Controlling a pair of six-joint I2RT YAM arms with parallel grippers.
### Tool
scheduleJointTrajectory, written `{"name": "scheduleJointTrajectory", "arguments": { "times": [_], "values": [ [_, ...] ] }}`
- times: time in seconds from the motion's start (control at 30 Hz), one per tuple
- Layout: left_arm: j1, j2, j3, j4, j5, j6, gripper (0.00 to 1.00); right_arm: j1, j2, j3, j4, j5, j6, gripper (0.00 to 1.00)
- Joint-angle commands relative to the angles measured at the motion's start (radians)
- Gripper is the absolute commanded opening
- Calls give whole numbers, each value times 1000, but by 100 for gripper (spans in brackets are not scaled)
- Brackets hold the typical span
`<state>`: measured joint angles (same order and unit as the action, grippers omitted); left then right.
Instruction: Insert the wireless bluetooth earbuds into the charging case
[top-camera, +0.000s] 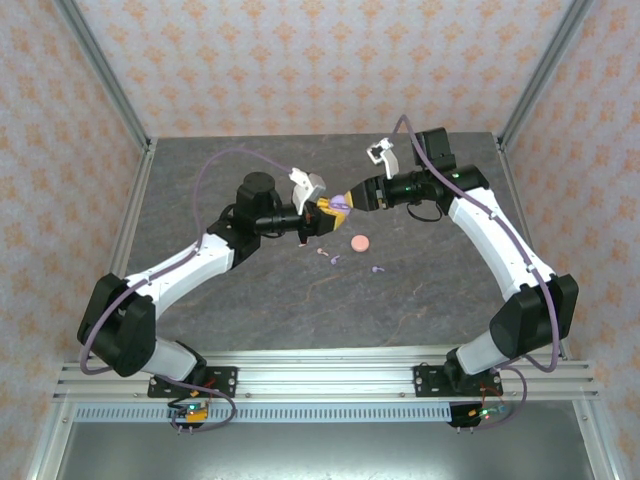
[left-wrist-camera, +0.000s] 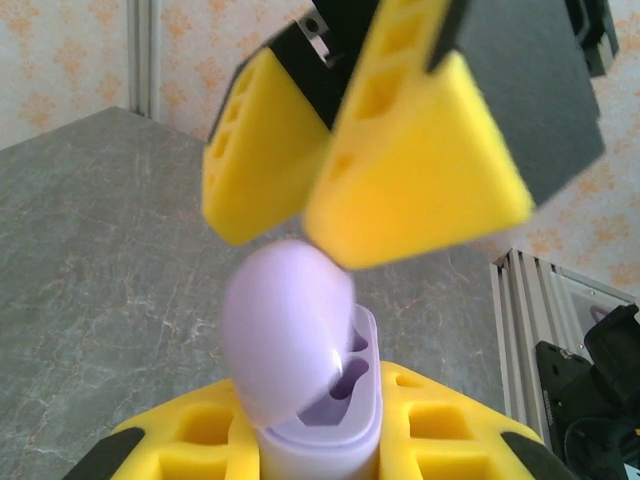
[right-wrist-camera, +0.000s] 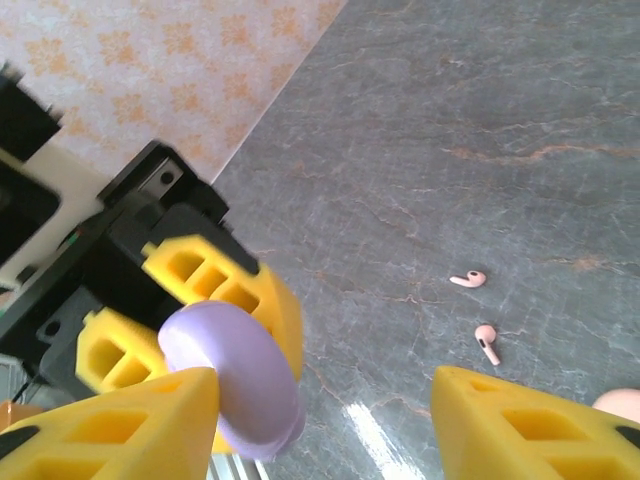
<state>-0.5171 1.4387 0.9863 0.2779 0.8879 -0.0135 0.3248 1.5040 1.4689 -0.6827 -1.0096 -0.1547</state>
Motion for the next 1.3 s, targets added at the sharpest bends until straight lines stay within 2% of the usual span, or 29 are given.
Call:
{"name": "scheduleJointTrajectory", "arguments": {
  "times": [0.0, 0.17, 0.27, 0.4, 0.57, 0.7, 0.93, 1.27],
  "values": [
    [-31, -57, 6, 45, 29, 73, 3, 10, 16, 21, 7, 93, 29, 59],
    [-31, -51, 9, 14, -32, 78, 2, 9, -3, 9, 49, 184, 81, 61],
    [-31, -47, 9, -5, -59, 72, 2, 10, -29, -12, 88, 301, 136, 63],
    [-31, -39, 10, -39, -36, 82, 2, 9, -50, -33, 95, 459, 191, 63],
    [-29, -41, -47, 79, -28, 27, 0, -2, -39, -54, 42, 620, 239, 63],
    [-28, -34, -65, 121, -13, -6, 1, -4, -29, -81, -19, 594, 208, 63],
    [-17, -32, -113, 200, 19, -64, 0, -1, -34, -243, -43, 523, 175, 62],
    [-18, -90, -162, 131, 5, -63, 1, 22, 13, -403, -1, 465, 130, 55]
  ]
}}
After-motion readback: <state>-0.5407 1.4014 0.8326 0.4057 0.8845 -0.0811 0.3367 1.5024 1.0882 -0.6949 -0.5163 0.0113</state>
